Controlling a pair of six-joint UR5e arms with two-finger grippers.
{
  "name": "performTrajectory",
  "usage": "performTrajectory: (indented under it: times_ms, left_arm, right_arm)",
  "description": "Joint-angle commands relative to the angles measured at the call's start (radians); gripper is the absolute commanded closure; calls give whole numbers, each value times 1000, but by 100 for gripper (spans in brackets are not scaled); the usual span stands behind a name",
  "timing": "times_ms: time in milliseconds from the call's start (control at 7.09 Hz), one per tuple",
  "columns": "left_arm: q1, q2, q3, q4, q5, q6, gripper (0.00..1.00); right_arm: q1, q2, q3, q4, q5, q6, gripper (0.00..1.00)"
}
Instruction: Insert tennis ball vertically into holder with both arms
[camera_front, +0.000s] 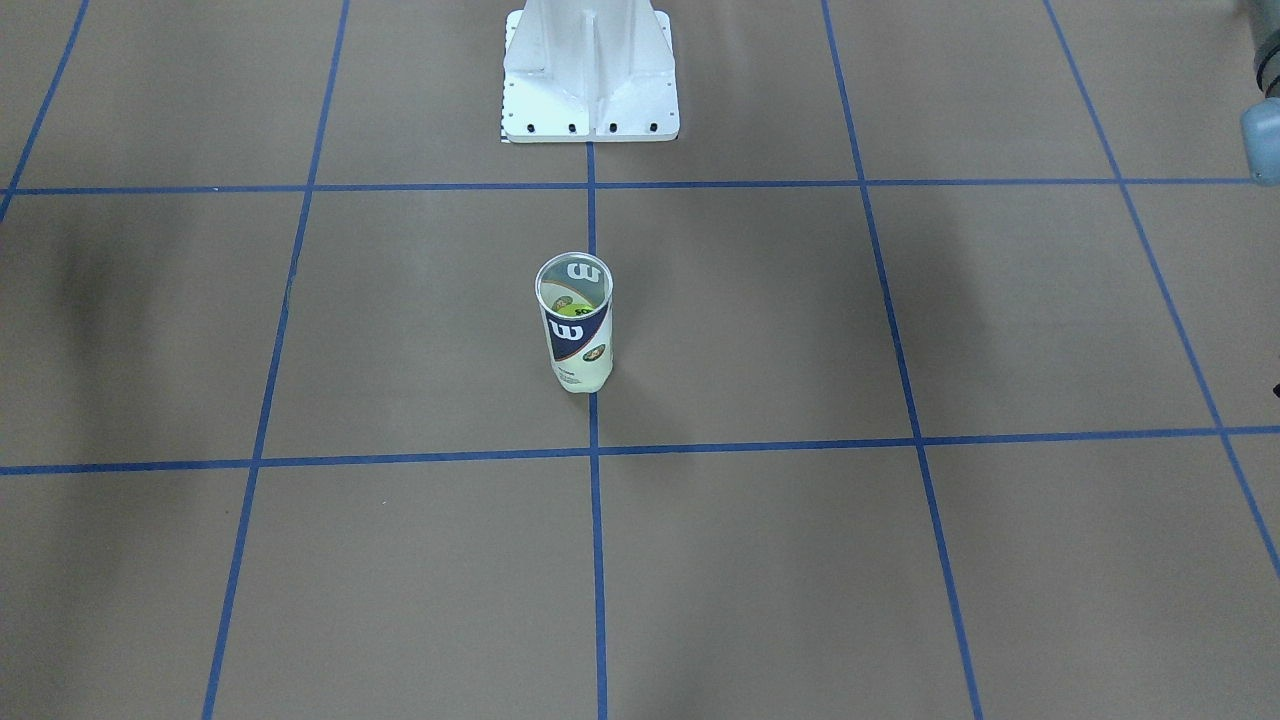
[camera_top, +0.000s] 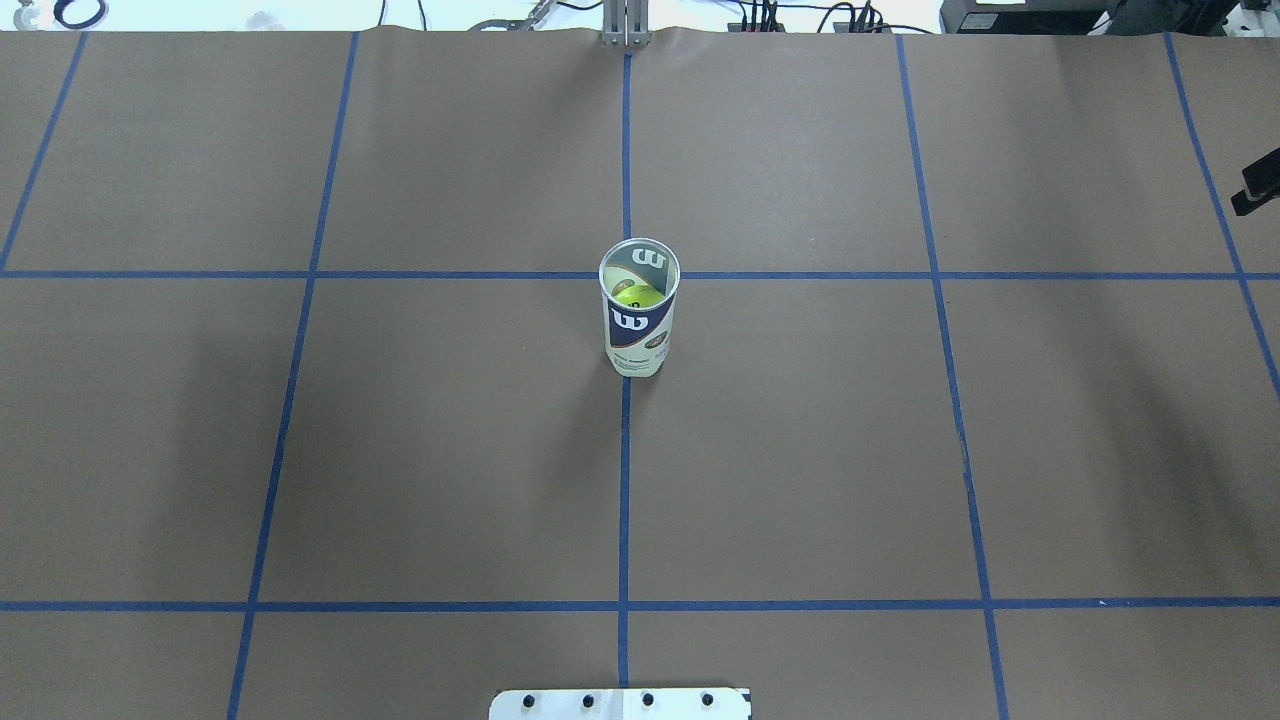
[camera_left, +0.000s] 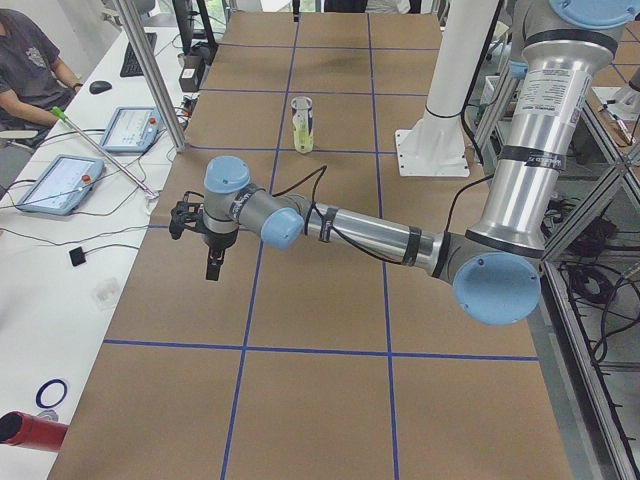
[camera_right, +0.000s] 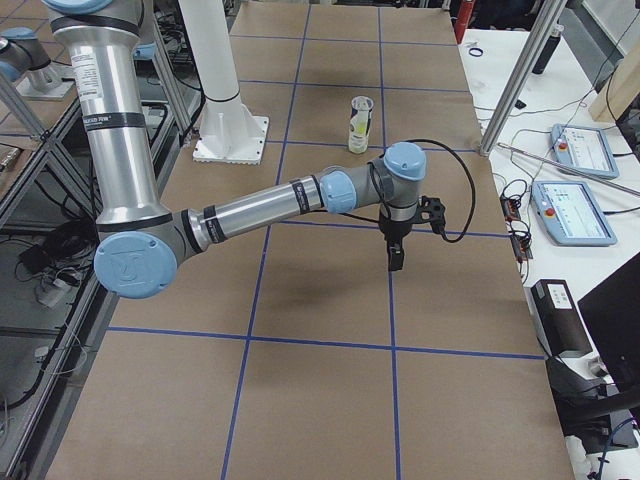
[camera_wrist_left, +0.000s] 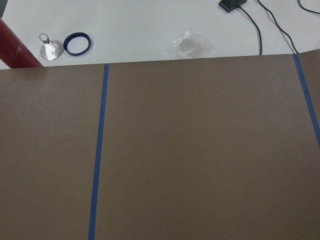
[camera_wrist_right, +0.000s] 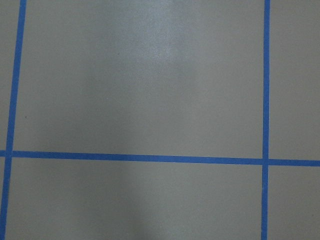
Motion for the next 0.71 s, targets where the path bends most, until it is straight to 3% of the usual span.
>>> performTrajectory:
  times_ms: [0,282,564]
  left_arm:
    - [-37,24,27,55,-138,8,1]
    - [-55,59,27,61,-140,177,1]
    - [-57,59,27,107,-140,178,1]
  right_arm:
    - [19,-18,-14,2,44,-50,0]
    - [27,-27,-40,7,79,-60,0]
    - [48,-45,-54,5,93,-103,0]
